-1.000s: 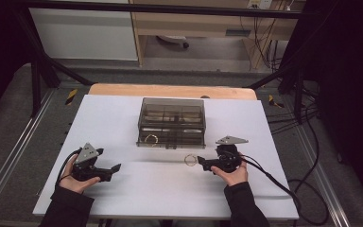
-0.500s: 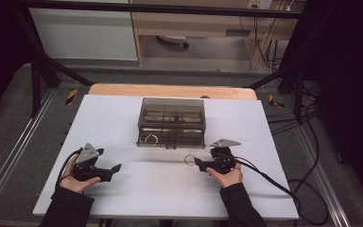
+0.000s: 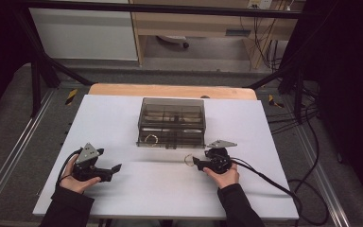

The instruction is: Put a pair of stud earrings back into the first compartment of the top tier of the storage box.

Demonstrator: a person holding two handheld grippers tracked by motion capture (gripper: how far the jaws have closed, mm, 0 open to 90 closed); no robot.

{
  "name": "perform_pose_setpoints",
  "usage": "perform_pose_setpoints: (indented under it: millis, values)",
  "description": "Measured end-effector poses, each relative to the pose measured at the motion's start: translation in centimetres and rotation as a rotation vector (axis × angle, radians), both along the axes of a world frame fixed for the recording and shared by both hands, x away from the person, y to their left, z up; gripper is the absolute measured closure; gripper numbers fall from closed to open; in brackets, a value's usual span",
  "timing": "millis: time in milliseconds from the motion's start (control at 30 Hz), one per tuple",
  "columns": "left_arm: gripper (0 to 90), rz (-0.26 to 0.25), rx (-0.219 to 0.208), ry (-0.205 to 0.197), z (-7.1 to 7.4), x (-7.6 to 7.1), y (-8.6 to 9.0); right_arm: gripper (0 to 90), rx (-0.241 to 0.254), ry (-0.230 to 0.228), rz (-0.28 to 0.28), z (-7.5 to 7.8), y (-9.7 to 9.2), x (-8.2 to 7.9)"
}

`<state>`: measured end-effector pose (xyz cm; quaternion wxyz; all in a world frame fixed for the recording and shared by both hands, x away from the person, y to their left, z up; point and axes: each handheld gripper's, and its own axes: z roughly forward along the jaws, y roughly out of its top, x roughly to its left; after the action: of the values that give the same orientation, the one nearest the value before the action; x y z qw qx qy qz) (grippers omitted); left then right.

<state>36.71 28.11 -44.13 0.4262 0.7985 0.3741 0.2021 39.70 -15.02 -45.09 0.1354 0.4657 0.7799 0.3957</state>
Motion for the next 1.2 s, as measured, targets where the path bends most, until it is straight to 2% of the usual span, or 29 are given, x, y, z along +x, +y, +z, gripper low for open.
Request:
perform_pose_setpoints:
  millis: [200,567,933,1200]
  values:
    - [5.4,0.000,0.000,0.001,0.0,0.0,0.0,49.6,0.007,-0.023,-0.006,-0.1,0.1,0.1]
    - [5.4,-0.001,0.001,0.004,-0.1,0.1,0.0,58.5,0.004,-0.019,-0.002,-0.5,0.4,0.3]
    - [5.4,-0.002,-0.001,0.003,-0.1,0.0,0.0,67.6,-0.044,-0.024,0.024,-0.6,1.2,0.3]
    - [5.4,-0.002,-0.001,0.002,-0.1,0.0,0.0,73.5,-0.043,-0.014,0.031,-0.5,1.2,0.2]
